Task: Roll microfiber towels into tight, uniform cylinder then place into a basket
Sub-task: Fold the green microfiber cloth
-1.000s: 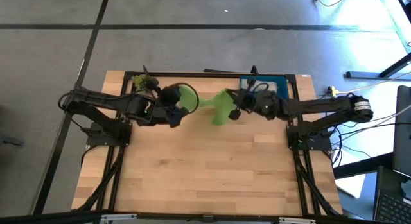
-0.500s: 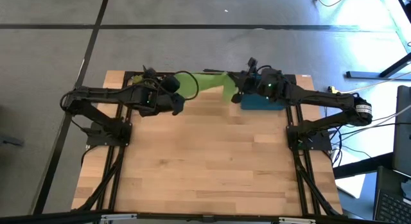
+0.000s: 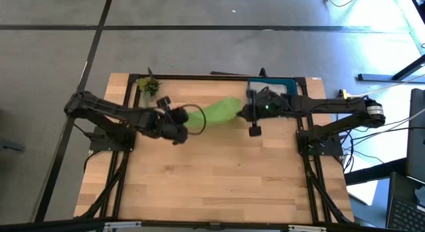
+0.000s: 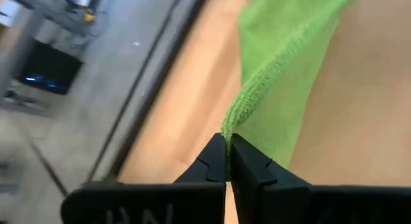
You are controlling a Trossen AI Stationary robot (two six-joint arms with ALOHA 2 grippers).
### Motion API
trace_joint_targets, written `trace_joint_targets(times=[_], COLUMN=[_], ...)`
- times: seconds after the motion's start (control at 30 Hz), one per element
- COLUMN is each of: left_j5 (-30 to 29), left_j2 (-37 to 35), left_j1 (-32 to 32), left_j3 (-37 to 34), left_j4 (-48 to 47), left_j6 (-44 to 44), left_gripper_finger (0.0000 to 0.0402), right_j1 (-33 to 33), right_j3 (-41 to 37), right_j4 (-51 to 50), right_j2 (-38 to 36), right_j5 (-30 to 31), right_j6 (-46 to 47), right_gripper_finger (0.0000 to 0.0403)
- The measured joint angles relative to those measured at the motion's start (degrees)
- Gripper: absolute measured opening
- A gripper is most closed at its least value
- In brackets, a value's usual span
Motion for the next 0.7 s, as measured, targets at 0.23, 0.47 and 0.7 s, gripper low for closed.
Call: trace_joint_targets(times=[0.23, 0.47, 0.7], left_j5=[6.88, 12.98, 13.46], left_j2=[0.02, 0.02, 0.96], left_j1=[-8.05, -14.06, -17.67], left_j3=[-6.93, -14.52, -20.91], left_j4=[2.95, 14.61, 28.49], left_j6=[-9.95, -13.33, -13.34], left_gripper_finger=[0.0000, 0.0000, 0.0000], right_j1=[7.29, 12.63, 17.99], right_j3=[-5.18, -15.96, -25.18], right_j4=[4.89, 18.24, 29.19], right_j2=[-0.01, 0.05, 0.59], right_j5=[-0.30, -0.22, -0.19], right_j6=[5.78, 11.91, 17.70], right_gripper_finger=[0.0005, 0.0005, 0.0005])
